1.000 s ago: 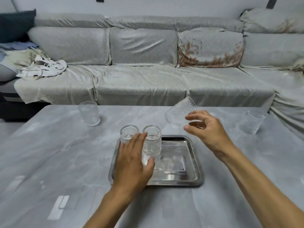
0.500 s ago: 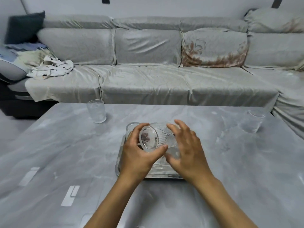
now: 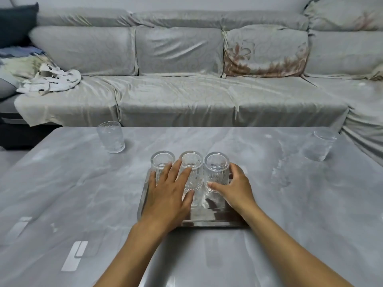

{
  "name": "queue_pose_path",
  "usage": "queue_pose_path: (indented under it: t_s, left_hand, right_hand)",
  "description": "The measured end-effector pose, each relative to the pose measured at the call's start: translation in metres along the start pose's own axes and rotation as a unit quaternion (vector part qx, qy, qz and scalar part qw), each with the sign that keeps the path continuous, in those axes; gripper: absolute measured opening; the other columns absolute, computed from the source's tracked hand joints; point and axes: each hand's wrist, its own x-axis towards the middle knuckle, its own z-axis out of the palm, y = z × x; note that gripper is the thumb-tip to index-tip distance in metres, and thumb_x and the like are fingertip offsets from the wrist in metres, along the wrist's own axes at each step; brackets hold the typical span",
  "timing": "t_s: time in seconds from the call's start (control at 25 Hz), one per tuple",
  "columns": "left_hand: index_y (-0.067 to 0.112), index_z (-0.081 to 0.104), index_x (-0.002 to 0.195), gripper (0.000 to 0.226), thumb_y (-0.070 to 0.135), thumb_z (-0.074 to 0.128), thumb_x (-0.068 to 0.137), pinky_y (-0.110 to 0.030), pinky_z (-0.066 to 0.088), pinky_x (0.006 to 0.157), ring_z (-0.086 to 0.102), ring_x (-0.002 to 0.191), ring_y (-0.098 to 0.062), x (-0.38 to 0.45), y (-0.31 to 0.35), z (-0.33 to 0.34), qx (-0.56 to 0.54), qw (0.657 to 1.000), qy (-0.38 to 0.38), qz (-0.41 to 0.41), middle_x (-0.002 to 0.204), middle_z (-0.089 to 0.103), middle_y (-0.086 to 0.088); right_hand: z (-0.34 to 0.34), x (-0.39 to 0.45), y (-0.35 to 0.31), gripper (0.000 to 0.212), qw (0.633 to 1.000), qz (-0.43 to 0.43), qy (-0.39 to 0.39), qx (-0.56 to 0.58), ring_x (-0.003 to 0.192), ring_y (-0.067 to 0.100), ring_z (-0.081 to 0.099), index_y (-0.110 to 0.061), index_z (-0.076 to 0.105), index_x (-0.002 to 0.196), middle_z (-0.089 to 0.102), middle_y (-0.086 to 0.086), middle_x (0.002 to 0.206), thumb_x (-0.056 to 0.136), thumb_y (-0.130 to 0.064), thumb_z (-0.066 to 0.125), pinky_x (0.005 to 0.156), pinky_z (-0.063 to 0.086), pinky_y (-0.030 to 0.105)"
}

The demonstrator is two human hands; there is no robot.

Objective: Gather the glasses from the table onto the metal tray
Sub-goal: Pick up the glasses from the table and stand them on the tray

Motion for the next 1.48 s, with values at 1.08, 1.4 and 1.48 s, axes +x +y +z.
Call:
queue_pose_path:
  t_s: [1.08,1.4,1.48]
  left_hand:
    - [0.017,0.037,0.145,0.064,0.037,0.060,0.088,-0.049,0.025,0.112,0.031,0.141,-0.027,-0.043,0.092,0.007,0.000,0.994,-0.083,0.077,0.153,0.036,-0.009]
    - [0.015,0.049,0.137,0.076,0.055,0.038,0.074,-0.051,0.033,0.108,0.044,0.132,-0.034,-0.033,0.088,0.012,-0.013,0.996,-0.067,0.064,0.144,0.048,-0.015]
    - [0.013,0.053,0.134,0.066,0.045,0.050,0.076,-0.050,0.036,0.106,0.047,0.129,-0.035,-0.030,0.088,0.012,-0.034,0.997,-0.051,0.049,0.141,0.052,-0.015]
  right_hand:
    - [-0.250,-0.090,0.069,0.081,0.902,0.095,0.204,-0.368,0.145,0.036,0.013,-0.017,0.022,0.146,0.011,0.011,0.161,0.077,-0.023,0.064,0.113,0.021,0.051]
    - [-0.295,-0.056,0.107,0.023,0.870,0.209,0.153,-0.420,0.107,0.035,0.049,-0.007,0.054,0.109,0.062,0.014,0.111,0.086,-0.008,0.049,0.083,0.037,0.040]
    - [-0.285,-0.055,0.100,0.012,0.893,0.181,0.175,-0.372,0.099,0.035,0.054,-0.008,0.057,0.096,0.065,0.013,0.101,0.088,-0.008,0.050,0.079,0.038,0.038]
